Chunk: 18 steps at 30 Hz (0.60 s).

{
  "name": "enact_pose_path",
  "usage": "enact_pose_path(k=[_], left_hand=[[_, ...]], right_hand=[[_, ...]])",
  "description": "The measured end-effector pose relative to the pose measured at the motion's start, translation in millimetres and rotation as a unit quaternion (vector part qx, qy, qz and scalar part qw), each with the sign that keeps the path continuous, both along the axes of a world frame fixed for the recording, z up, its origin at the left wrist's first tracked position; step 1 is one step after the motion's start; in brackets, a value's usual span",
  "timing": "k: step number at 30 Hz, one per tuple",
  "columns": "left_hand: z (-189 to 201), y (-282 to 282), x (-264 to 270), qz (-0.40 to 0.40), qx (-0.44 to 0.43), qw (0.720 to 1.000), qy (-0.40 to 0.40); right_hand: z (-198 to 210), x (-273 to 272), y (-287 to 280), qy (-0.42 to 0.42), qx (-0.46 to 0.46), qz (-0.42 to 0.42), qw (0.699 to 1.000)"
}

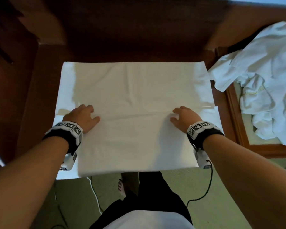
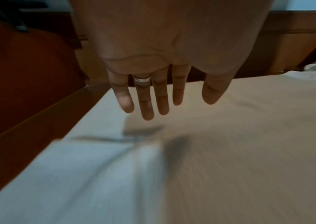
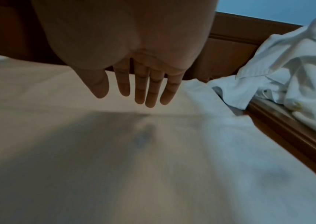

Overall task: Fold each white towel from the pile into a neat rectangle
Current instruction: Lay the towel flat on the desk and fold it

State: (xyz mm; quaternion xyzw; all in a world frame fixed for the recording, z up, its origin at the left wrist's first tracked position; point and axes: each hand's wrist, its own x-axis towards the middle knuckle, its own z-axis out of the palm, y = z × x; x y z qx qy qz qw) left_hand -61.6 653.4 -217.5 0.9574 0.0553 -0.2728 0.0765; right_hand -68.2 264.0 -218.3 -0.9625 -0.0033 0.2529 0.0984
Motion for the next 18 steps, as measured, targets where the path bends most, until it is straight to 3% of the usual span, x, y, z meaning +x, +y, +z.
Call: enact_pose_path(k=[6,11,18], left_hand=[[8.0,-6.1,103.9,-0.021,-0.014,0.999,-0.042],[-15.5,-11.3,176.5,-0.055,0.030,0.996,-0.071],[-46.5,-20.8,202.2,-0.115,0.135,0.975,-0.131]], right_hand=[[5.0,106.6,-10.4,-0.045,-0.002,-0.008,0.999],[-17.0,185.9,-29.7,-0.088,-0.028,0.009,0.996],[-47.7,218.3,-54.5,-0.132,-0.056,0.015,0.990]])
